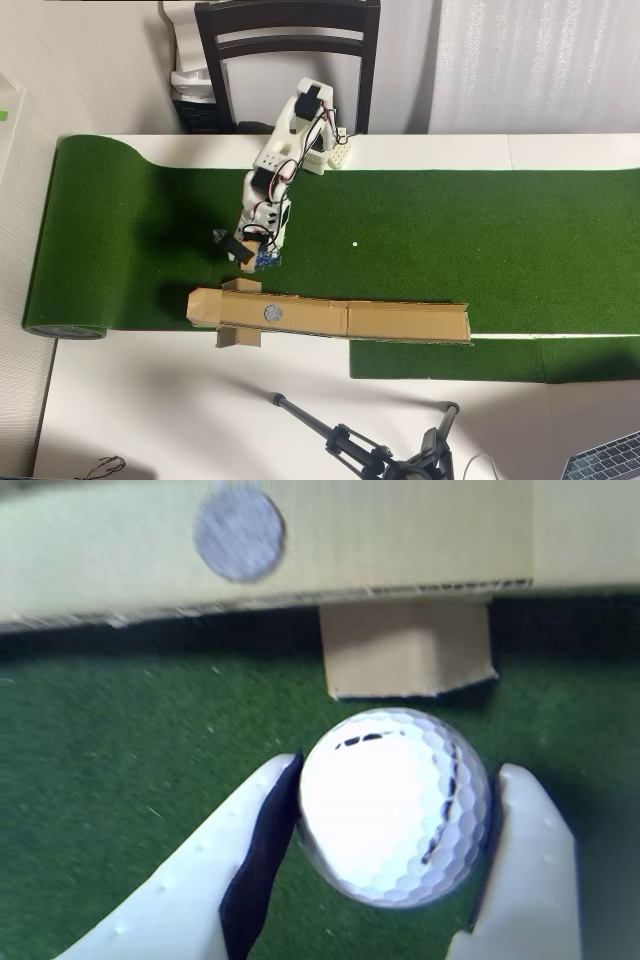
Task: Pick up the golf ball and place it on the gray mark at the back.
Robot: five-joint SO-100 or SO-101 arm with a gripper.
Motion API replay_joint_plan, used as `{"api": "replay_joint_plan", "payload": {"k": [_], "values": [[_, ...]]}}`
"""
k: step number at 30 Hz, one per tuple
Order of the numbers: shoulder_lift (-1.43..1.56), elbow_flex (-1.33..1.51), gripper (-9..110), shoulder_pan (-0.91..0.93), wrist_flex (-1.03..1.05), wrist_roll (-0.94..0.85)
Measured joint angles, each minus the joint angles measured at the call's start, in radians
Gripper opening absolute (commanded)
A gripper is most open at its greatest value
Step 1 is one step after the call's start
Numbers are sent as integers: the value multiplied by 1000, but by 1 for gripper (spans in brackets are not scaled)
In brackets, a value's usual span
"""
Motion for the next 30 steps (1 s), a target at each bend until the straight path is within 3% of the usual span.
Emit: {"api": "replay_joint_plan", "payload": {"k": [30], "values": [[-72, 0, 14, -155, -433, 183]]}}
